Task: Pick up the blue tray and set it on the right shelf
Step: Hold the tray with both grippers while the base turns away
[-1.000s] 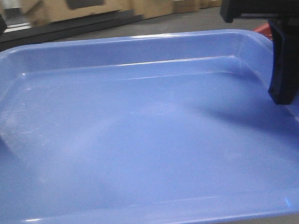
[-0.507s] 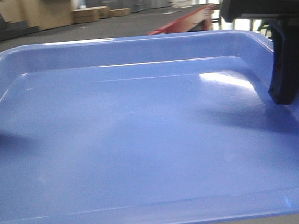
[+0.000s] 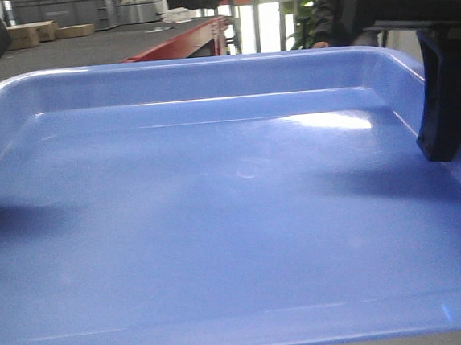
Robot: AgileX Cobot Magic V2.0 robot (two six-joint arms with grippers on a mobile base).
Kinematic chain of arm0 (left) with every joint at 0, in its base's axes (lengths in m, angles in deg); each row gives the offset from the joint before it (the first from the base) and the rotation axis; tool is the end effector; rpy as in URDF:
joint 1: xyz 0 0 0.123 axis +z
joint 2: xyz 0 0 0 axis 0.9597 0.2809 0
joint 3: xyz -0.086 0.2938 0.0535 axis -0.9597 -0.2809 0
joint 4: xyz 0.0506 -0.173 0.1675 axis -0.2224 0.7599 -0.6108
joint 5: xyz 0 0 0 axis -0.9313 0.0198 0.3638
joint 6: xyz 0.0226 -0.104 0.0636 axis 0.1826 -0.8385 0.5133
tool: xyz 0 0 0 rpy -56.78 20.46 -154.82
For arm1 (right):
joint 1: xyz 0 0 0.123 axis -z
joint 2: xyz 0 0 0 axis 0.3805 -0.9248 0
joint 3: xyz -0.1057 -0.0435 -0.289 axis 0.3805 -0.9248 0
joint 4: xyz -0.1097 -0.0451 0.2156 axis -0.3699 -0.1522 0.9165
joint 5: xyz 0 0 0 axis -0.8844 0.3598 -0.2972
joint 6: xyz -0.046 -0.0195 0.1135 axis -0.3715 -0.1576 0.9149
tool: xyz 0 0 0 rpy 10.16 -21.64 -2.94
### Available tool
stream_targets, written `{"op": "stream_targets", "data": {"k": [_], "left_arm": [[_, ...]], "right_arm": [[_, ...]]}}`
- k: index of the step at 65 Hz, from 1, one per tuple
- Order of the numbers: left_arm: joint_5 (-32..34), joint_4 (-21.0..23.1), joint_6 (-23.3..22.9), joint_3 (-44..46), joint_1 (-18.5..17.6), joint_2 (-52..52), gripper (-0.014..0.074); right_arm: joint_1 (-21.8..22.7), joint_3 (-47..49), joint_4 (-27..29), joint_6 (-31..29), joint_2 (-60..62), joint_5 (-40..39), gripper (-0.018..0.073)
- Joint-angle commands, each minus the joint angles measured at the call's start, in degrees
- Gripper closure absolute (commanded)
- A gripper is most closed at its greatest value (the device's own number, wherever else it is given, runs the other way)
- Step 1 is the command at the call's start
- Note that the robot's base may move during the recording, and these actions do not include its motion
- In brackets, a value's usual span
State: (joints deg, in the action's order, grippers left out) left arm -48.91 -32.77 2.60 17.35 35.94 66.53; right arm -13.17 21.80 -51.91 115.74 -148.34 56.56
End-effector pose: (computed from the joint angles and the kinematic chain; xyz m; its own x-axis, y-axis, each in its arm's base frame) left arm 0.1785 -0.1259 0.2837 -0.9368 -0.0030 -0.3497 0.0559 0.9858 -0.1582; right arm 0.1941 0.1299 0.2802 -0.9420 0.1507 -0.2999 0.0924 0.9755 0.1998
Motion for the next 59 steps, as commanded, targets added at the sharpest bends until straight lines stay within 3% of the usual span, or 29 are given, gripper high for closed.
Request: {"op": "stream_targets", "data": {"k": [1,59], "left_arm": [[1.23,-0.38,-0.6,1.6,-0.56,-1.36,0.0541],[1.23,-0.38,-0.6,1.6,-1.61,-1.36,0.0541]], "right_arm": [[0.14,1.34,-1.55,0.56,1.52,-1.3,0.0316],[0.14,1.34,-1.55,0.56,1.52,-1.3,0.0316]]}}
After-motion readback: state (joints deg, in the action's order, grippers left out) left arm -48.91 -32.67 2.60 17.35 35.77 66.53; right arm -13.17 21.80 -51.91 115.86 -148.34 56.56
